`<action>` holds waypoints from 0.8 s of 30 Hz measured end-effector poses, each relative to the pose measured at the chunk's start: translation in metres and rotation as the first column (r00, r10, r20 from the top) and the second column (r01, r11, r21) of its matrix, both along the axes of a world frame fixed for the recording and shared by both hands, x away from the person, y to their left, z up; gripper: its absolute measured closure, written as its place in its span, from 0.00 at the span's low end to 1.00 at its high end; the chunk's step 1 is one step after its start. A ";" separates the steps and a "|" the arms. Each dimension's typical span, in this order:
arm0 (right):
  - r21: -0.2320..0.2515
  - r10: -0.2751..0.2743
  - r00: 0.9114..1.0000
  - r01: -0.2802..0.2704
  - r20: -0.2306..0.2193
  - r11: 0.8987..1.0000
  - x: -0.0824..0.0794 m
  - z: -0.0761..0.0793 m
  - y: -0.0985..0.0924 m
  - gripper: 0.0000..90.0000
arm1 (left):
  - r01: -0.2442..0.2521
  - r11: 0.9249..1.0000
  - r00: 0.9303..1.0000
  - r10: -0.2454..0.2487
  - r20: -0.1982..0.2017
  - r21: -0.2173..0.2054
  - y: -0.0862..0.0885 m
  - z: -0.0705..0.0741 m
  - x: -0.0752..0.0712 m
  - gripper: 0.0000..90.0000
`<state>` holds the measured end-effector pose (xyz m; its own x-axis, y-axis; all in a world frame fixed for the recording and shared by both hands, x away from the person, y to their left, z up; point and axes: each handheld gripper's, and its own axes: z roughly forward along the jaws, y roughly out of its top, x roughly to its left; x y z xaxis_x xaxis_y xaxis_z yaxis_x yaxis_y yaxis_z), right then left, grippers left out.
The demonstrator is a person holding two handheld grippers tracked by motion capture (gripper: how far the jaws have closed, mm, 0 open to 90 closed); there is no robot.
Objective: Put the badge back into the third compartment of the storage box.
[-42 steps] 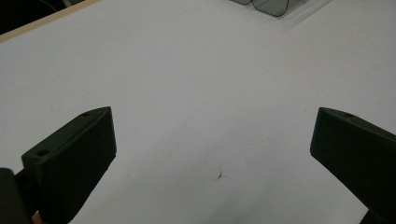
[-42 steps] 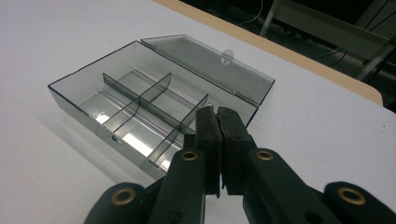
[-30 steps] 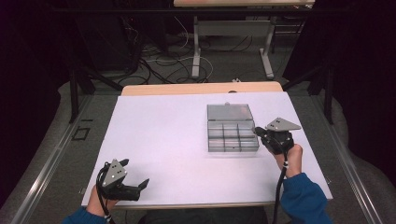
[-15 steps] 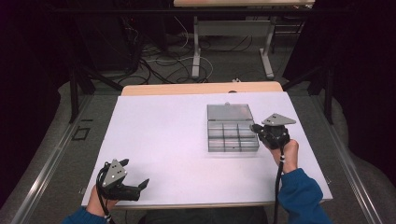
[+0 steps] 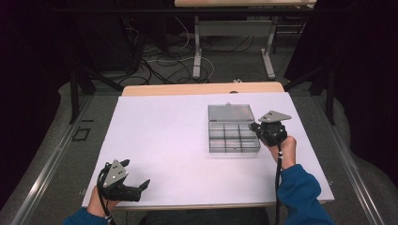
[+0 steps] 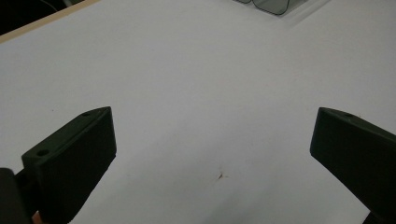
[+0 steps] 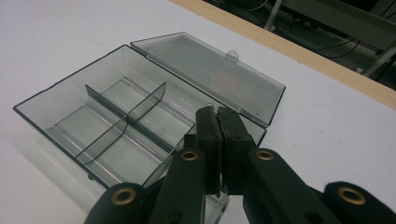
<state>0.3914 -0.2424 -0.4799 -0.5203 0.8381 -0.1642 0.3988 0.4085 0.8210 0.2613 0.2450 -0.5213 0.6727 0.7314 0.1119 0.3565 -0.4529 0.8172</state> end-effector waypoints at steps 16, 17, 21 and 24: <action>-0.036 -0.006 0.998 0.004 -0.062 0.999 0.018 0.000 0.013 0.99 | 0.000 1.000 1.000 0.000 -0.002 -0.002 0.000 0.000 0.000 0.00; -0.040 0.004 0.998 -0.007 -0.066 0.999 0.019 0.000 0.014 0.99 | 0.000 1.000 1.000 0.000 -0.002 -0.004 0.000 0.000 0.000 0.00; -0.046 -0.002 0.997 -0.002 -0.082 0.999 0.024 0.000 0.016 0.99 | -0.002 1.000 1.000 0.002 0.001 -0.004 -0.001 -0.001 0.001 0.00; -0.047 -0.013 0.996 0.009 -0.091 0.999 0.026 -0.001 0.018 0.99 | -0.001 1.000 1.000 0.001 -0.002 0.000 0.000 0.000 0.001 0.00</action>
<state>0.4177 -0.2241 -0.4807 -0.5256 0.8365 -0.1552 0.4757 0.4402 0.7615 0.2621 0.2445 -0.5218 0.6721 0.7322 0.1103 0.3587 -0.4523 0.8165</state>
